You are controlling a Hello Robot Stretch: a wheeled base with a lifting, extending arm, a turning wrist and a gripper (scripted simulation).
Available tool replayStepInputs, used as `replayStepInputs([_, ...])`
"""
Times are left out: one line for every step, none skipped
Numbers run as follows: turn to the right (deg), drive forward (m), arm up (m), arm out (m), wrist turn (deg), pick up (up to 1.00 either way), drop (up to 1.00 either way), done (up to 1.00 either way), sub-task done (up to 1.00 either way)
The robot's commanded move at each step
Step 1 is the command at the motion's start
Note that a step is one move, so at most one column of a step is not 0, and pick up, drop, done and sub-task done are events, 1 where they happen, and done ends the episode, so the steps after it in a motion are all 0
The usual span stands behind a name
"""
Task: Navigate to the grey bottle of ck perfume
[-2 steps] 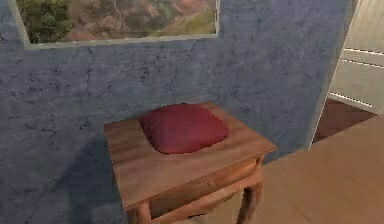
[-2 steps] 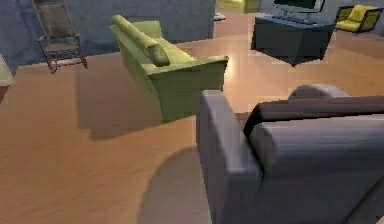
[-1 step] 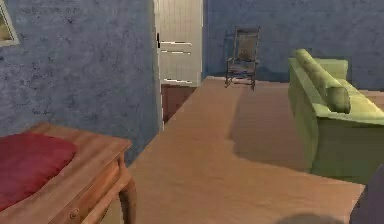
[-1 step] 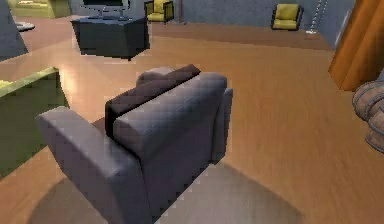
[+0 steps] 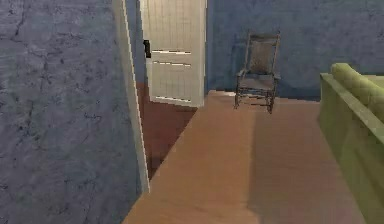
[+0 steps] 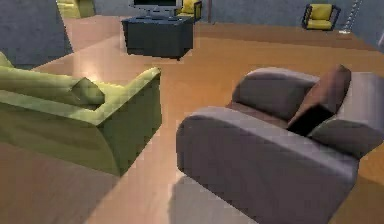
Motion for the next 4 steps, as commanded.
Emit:
replayStepInputs([0.0,1.00,0.00,0.00,0.0,0.00,0.00,0.00,0.00])
replayStepInputs([3.0,0.00,0.00,0.00,0.0,0.00,0.00,0.00,0.00])
replayStepInputs([0.0,0.35,0.00,0.00,0.0,0.00,0.00,0.00,0.00])
replayStepInputs([-24.0,0.00,0.00,0.00,0.0,0.00,0.00,0.00,0.00])
